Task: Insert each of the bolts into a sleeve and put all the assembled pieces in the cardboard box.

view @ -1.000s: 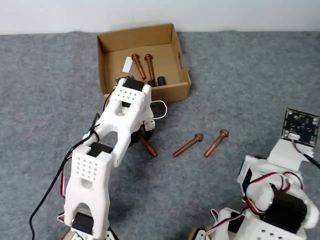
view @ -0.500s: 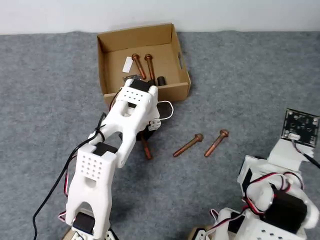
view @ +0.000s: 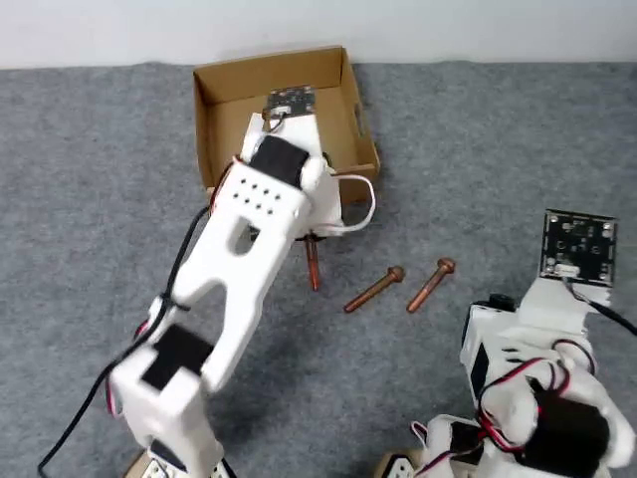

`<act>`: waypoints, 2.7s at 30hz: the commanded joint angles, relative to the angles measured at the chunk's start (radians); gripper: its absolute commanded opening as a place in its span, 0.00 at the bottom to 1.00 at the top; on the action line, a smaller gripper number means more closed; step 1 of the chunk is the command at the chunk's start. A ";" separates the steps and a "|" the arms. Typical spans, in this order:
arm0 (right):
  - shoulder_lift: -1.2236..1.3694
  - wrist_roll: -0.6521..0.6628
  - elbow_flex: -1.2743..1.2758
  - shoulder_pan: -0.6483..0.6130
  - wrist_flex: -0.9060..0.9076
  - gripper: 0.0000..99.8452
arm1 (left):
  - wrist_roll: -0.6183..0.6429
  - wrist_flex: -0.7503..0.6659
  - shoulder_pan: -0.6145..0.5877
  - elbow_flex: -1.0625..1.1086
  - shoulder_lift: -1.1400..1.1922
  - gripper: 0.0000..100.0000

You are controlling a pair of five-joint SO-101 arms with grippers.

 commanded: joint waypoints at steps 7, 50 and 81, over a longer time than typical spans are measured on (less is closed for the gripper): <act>0.001 -0.204 -0.041 -0.019 0.016 0.01 | -0.061 -0.021 0.012 0.268 -0.482 0.00; -0.581 -0.212 0.695 -0.886 -0.447 0.01 | -0.249 -0.784 0.005 1.402 -1.800 0.01; -0.579 0.170 0.718 -0.964 -0.705 0.01 | -0.115 -0.740 0.144 1.357 -1.857 0.01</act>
